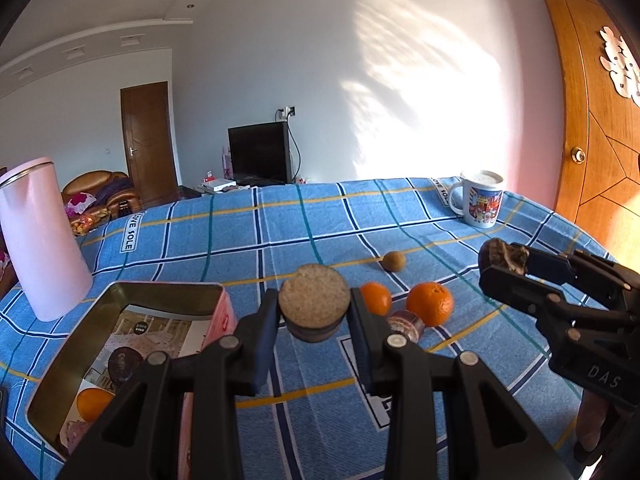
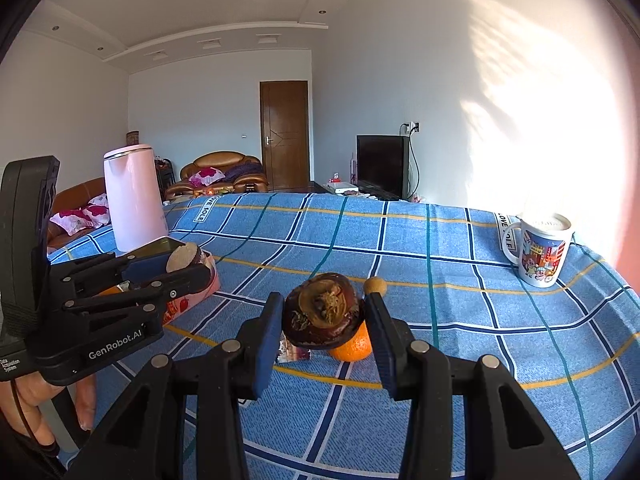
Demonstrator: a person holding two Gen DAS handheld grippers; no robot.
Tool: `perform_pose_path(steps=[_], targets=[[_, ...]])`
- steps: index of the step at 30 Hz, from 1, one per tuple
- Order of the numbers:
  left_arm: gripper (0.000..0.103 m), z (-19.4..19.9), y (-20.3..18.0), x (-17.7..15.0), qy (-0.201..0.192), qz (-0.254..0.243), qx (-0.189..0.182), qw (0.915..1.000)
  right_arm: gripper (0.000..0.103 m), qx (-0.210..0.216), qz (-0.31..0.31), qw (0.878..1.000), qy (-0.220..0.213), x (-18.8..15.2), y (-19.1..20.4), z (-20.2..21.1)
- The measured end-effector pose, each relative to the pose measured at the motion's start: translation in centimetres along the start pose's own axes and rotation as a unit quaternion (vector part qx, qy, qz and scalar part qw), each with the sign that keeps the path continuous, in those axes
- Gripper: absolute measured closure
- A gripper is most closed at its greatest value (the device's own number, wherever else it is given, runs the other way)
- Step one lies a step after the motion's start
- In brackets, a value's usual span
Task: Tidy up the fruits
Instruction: 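Lift the jar and the dark brown fruit and carry them toward the tin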
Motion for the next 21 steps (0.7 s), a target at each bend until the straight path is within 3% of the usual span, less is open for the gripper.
perform_pose_path(steps=[21], targets=[[0.068,1.7,0.7,0.9,-0.044,0.009,0.019,0.9988,0.059,0.001,0.015,1.000,-0.024,0.5,0.4,0.8]])
Point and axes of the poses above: each gripper's, at about its wrist camera, not at the fingertips, and z roughly against the way its jaws point, y to its left, x to its top, the point moved 8 cm from there along -z, roughly the way its jaws point, and after that the axes turned 13 degrees about -y, right-handed, at the moved point
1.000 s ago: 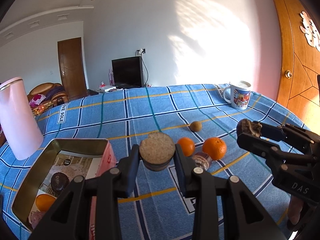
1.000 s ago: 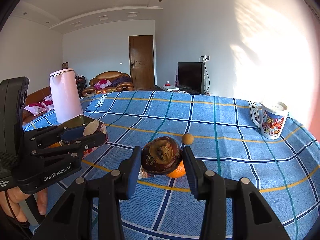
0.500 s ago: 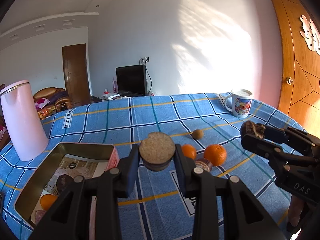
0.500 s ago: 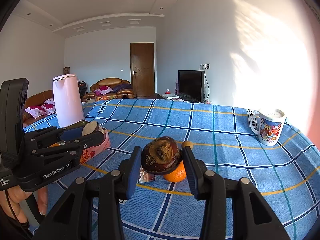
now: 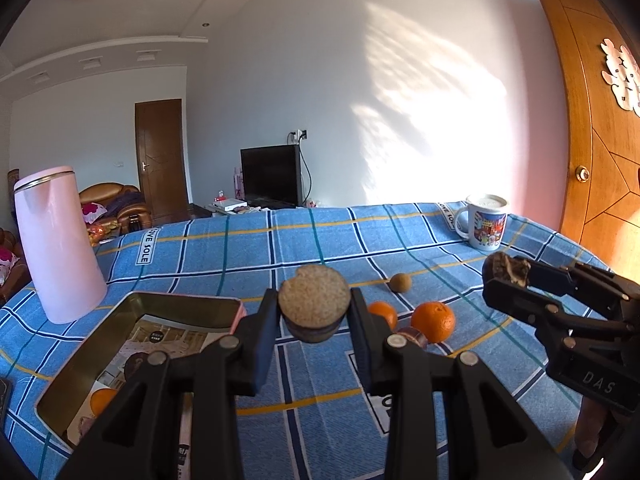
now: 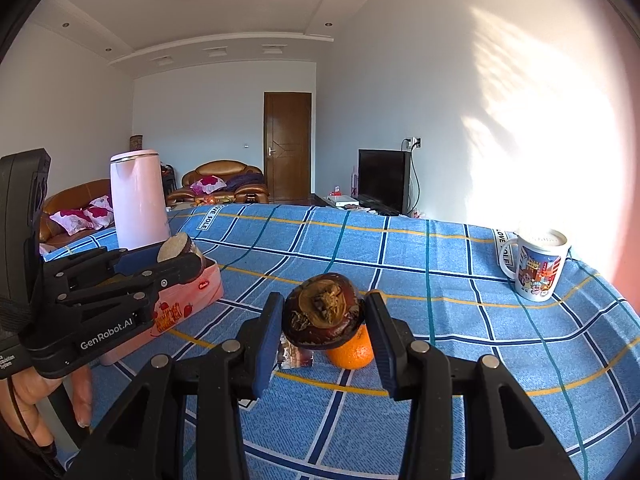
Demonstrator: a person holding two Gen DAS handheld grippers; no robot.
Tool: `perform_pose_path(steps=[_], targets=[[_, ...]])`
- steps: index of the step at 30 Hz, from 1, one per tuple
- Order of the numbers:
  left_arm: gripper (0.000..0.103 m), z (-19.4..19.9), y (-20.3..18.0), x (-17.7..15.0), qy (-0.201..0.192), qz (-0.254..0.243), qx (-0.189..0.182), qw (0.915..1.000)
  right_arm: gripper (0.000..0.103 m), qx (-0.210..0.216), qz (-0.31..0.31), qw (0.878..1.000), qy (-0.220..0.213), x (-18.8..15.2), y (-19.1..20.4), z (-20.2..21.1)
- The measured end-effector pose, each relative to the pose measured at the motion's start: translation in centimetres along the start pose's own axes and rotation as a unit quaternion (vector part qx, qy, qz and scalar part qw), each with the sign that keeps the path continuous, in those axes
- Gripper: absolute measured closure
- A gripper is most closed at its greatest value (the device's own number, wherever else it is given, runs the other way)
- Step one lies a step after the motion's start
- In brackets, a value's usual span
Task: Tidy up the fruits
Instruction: 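Lift the jar and the dark brown fruit and carry them toward the tin, then lower the jar and dark brown fruit into the tin and open both tools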
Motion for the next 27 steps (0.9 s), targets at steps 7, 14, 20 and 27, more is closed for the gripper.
perform_pose_path(steps=[7,14,20,27], targets=[[0.068,0.1,-0.1,-0.1,0.005,0.004,-0.007,1.0000,0.059,0.000,0.015,1.000,0.009,-0.1,0.6,-0.3],[0.068,0.1,3.5,0.7,0.020,0.024,0.016,0.9994,0.059,0.023,0.033,0.999,0.027,0.6,2.5,-1.4],[0.068,0.1,8.7,0.9,0.044,0.042,0.052,0.9968,0.059,0.081,0.018,0.996,0.041,2.4,6.3,-3.4],[0.068,-0.2,14.8,-0.8,0.082,0.068,0.097,0.9896,0.059,0.138,0.008,0.989,0.060,3.4,11.4,-5.6]])
Point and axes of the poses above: each gripper's, at about its wrist camera, not at the fingertips, and z roughly against the way its jaws point, y to its left, x to its top, the point moved 8 cm from there along -z, roughly the way its jaws point, and after that the axes turned 13 degrees about -y, right-handed, at the moved point
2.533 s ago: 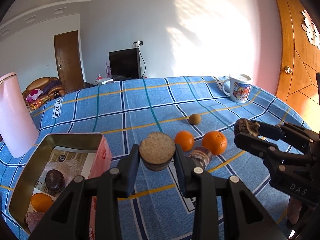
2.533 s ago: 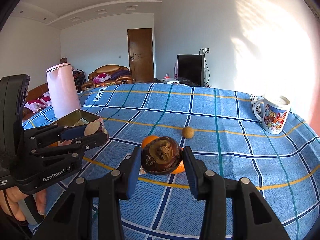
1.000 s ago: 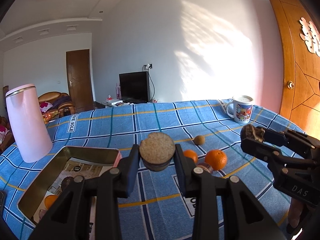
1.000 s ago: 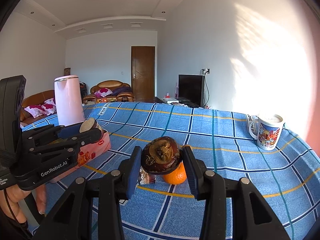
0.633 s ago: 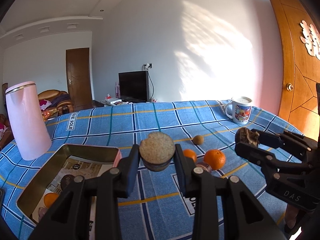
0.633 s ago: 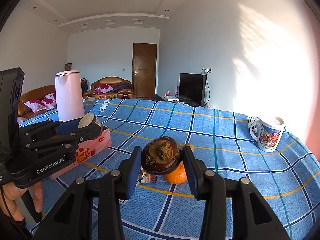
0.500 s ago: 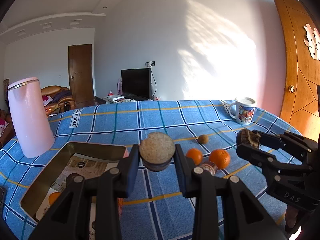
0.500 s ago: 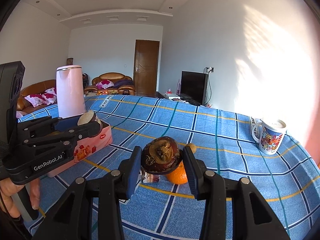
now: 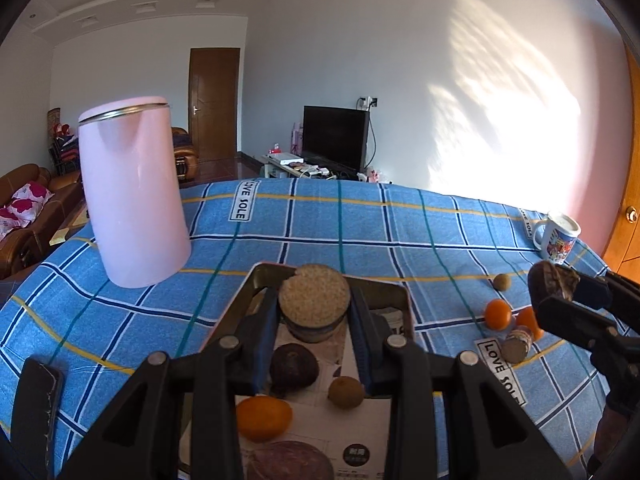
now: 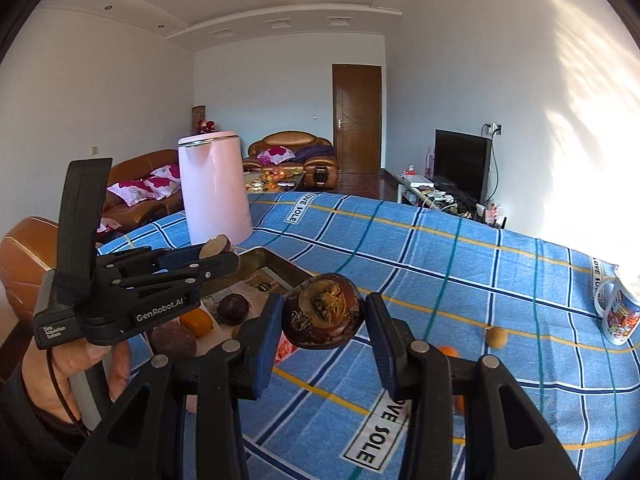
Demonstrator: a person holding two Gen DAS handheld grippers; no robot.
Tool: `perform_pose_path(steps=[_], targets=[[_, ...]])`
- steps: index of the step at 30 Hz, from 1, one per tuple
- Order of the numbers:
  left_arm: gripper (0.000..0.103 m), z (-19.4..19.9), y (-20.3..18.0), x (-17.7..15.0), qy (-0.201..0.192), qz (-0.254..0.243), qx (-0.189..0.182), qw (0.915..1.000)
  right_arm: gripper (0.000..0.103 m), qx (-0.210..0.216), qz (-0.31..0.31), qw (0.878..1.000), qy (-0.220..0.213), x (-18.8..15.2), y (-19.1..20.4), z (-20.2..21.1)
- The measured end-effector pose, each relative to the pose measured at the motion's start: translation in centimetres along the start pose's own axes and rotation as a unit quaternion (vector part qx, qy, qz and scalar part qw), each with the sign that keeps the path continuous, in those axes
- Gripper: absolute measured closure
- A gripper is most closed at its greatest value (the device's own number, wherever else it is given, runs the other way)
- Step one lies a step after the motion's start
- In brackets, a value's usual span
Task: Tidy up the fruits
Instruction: 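Lower the jar and dark brown fruit into the tin and open both tools, then grasp the large orange with the right tool while the left grasps the brown-labelled jar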
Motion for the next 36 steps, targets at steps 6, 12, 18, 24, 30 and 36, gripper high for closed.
perform_pose_path(steps=[6,12,18,24,30,36], targets=[[0.068,-0.7,2.4,-1.6,0.032,0.005,0.021,0.9993,0.059,0.043,0.005,0.999,0.028,-1.0,3.8,-3.3],[0.068,-1.5,3.2,-3.6,0.068,-0.005,0.032,0.9972,0.059,0.072,0.009,0.995,0.066,-3.4,6.8,-5.5],[0.066,-1.6,3.8,-4.1,0.076,0.003,0.040,0.9963,0.059,0.082,0.016,0.992,0.098,-5.1,7.9,-6.9],[0.038,-0.4,3.5,-3.2,0.058,0.012,0.042,0.9974,0.051,0.073,0.010,0.993,0.096,-5.3,7.2,-6.4],[0.025,0.6,-0.1,-1.7,0.030,0.005,0.020,0.9993,0.047,0.010,0.009,0.998,0.063,-4.1,1.0,-2.5],[0.017,0.5,-6.3,-1.0,0.027,-0.018,-0.026,0.9991,0.044,-0.147,-0.041,0.986,0.062,-4.1,-11.5,0.6]])
Point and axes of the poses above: each gripper's, at about its wrist camera, not at the fingertips, and z roughly against the way its jaws point, y to its left, x to its top, the point moved 8 cm from there along -z, roughly the way its jaws point, and after that the axes turned 13 degrees about -y, right-handed, at the moved point
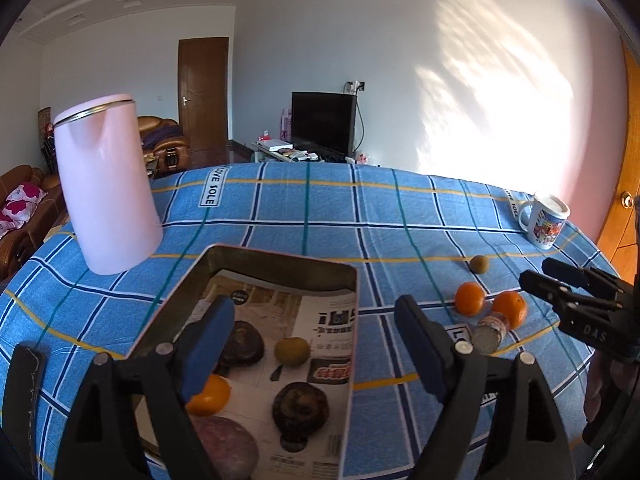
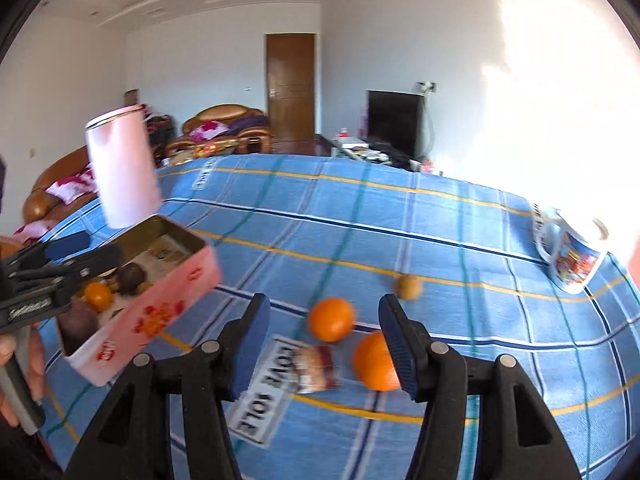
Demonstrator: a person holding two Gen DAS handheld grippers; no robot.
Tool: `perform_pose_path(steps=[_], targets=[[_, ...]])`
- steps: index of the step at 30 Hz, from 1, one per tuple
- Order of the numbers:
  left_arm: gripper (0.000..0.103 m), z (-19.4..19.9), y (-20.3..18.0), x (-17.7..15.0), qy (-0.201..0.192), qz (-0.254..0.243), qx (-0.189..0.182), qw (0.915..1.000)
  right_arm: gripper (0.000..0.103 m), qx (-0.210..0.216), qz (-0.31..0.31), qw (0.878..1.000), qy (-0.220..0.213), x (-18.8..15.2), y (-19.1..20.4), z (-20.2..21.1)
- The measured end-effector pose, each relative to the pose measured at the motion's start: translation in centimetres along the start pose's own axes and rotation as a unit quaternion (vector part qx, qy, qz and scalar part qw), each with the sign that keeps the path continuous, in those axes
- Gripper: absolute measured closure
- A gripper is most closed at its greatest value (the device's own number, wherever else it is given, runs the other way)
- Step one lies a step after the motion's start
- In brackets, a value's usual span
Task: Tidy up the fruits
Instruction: 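Grasp the large orange with the right tool while the left grasps the brown-labelled jar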
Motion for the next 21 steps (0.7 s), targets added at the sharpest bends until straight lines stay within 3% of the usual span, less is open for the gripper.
perform_pose_path(steps=[3,6,17,19,21], targets=[[0.016,-0.6,-3.1,0.0,0.003,-0.021,-0.021,0.9996,0.043,-0.029,-0.041,0.998,0.025,-0.9,-3.9,-1.2],[0.015,-1.3,-5.6,-0.5,0.010,-0.041,-0.034,0.9985,0.043,-0.025,-0.066,0.996,0.046,-2.0,-5.2,-2.1],[0.015,-3.5,-8.9,-3.2,0.055,-0.054,-0.057,0.9954,0.043,0.020,-0.101,0.988,0.117,-5.5,-4.3,-4.4],[0.015,-3.6,-9.2,-3.5,0.060,-0.052,-0.063,0.9948,0.052,0.029,-0.100,0.988,0.113,-5.4,-4.2,-4.1],[0.015,-3.7,-9.8,-3.8,0.065,-0.052,-0.069,0.9941,0.054,0.018,-0.093,0.990,0.103,-5.3,-4.2,-3.5]])
Point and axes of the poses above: each gripper's, at about its wrist camera, not at the fingertips, and z roughly against the way its jaws point, y to its left, x to its top, the point moved 8 cm from there along -z, roughly the way its jaws point, and after that the axes turned 13 degrees about -y, right-handed, at the moved point
